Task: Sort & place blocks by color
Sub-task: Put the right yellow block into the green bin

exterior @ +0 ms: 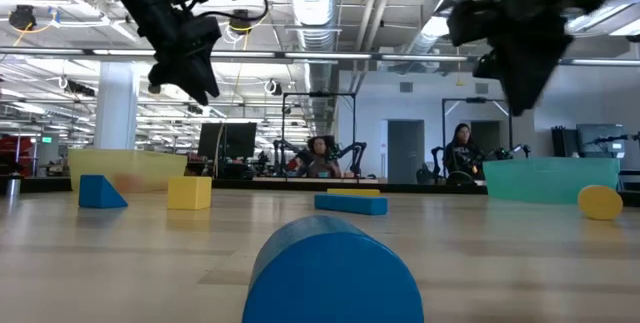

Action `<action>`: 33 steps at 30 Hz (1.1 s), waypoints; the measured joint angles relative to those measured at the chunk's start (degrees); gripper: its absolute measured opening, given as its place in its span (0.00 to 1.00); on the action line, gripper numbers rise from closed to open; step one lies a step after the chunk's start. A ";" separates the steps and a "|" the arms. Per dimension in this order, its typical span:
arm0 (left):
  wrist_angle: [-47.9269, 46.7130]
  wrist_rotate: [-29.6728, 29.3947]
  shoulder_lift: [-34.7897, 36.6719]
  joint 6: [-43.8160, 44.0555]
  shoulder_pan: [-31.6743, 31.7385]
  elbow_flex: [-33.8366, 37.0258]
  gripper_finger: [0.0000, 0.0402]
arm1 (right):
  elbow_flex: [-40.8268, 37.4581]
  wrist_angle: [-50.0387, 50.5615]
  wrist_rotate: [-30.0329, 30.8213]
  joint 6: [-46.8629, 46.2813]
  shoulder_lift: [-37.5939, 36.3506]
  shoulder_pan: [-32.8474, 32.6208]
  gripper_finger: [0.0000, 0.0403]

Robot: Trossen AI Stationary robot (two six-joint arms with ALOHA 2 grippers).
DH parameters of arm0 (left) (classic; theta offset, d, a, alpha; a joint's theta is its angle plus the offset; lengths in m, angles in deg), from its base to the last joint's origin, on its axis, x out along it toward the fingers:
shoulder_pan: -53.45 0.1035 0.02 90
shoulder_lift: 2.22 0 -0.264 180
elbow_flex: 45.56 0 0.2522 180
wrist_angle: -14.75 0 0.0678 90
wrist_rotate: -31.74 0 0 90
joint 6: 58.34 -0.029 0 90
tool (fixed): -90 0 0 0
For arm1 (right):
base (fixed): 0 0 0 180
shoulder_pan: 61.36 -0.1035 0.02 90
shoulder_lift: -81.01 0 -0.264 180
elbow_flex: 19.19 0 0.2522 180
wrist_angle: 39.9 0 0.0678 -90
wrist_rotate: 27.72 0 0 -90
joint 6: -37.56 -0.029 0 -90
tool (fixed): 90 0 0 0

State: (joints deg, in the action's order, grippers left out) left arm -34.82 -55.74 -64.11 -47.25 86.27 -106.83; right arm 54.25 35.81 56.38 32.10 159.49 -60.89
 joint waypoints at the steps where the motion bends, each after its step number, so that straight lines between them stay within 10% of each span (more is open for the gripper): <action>1: 0.27 0.01 0.00 -0.25 -0.82 0.01 0.53 | 0.00 1.52 0.04 2.60 0.74 -1.74 0.35; 17: -5.44 -12.34 0.04 6.84 -13.37 0.01 0.53 | -5.36 -3.68 2.86 11.54 10.86 -13.92 0.60; 33: -9.95 -15.86 0.04 15.97 -20.83 0.01 0.53 | -16.36 -20.88 2.99 0.76 10.75 -13.23 0.45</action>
State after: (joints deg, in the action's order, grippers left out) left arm -44.77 -71.59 -64.06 -31.27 65.44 -106.82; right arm 37.89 14.94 59.37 32.86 170.24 -74.11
